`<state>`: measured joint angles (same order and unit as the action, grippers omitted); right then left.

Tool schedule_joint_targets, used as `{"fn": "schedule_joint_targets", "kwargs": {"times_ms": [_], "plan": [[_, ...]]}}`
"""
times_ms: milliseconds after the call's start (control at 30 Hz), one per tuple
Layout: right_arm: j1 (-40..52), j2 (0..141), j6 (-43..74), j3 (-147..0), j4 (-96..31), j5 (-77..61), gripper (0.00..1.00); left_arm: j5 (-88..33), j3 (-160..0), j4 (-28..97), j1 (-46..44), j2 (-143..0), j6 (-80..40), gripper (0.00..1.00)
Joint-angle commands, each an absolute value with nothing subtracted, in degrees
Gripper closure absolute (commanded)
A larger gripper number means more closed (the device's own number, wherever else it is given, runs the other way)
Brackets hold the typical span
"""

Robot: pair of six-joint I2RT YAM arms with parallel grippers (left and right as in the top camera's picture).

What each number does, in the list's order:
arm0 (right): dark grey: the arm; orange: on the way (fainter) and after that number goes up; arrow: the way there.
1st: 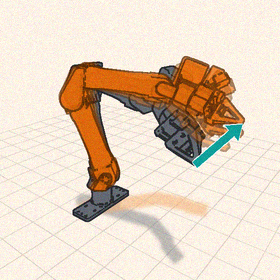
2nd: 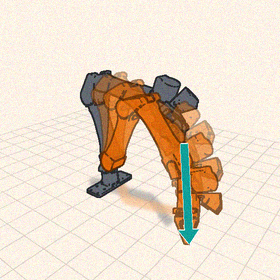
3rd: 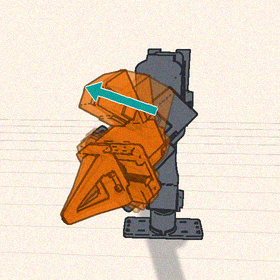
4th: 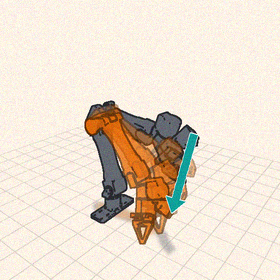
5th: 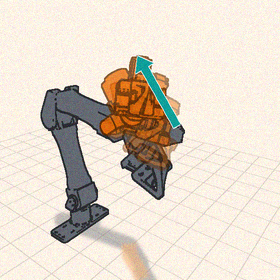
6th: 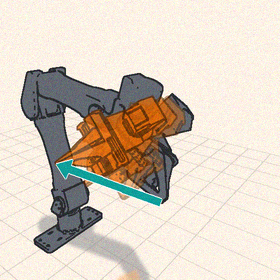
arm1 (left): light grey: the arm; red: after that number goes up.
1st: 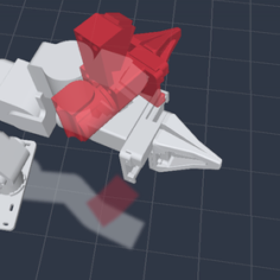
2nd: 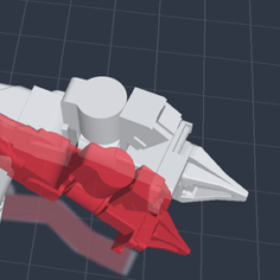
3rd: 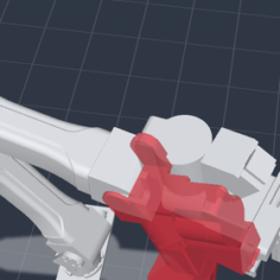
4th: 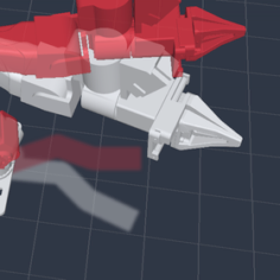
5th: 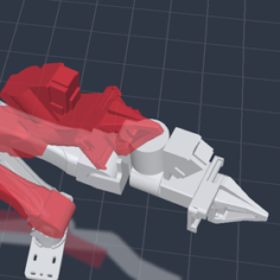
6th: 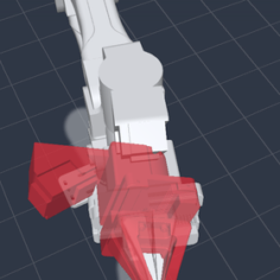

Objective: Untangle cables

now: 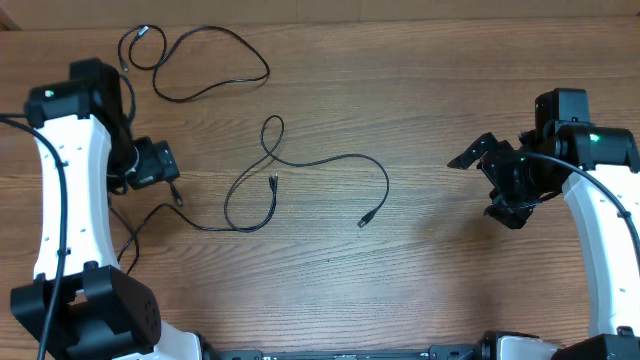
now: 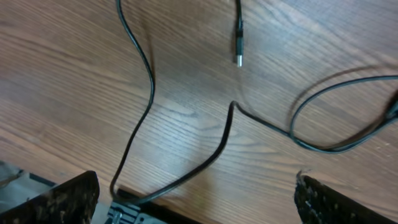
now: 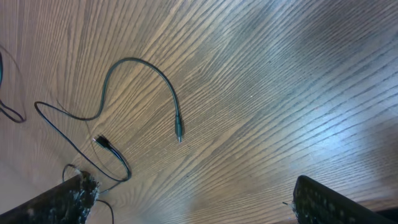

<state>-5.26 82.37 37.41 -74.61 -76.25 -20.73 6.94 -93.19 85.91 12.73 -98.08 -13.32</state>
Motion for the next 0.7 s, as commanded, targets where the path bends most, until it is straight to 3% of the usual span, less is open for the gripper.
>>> {"fn": "schedule_joint_targets", "kwargs": {"times_ms": [0, 133, 433, 467, 567, 667], "plan": [[-5.5, 82.4, 37.0, -75.0, -76.2, -20.4, 0.0, 7.9, -87.2, 83.8, 12.4, -98.0, -10.0, 0.0], [-5.5, 82.4, 37.0, -75.0, -76.2, -20.4, 0.0, 5.1, -82.9, 81.5, 11.5, -98.0, -7.5, 0.09], [-5.5, 82.4, 37.0, -75.0, -76.2, -20.4, 0.0, 4.4, -77.0, 75.5, 7.6, -98.1, -6.4, 0.13], [-5.5, 82.4, 37.0, -75.0, -76.2, -20.4, 0.0, 4.5, -76.5, 74.9, 7.2, -98.1, -6.4, 0.19], [-5.5, 82.4, 37.0, -75.0, -76.2, -20.4, 0.0, 4.5, -75.9, 74.2, 7.0, -98.1, -6.5, 0.59], [-5.5, 82.4, 37.0, -75.0, -76.2, -20.4, 0.0, 4.5, -75.9, 74.2, 7.1, -98.1, -6.4, 0.85]]}}
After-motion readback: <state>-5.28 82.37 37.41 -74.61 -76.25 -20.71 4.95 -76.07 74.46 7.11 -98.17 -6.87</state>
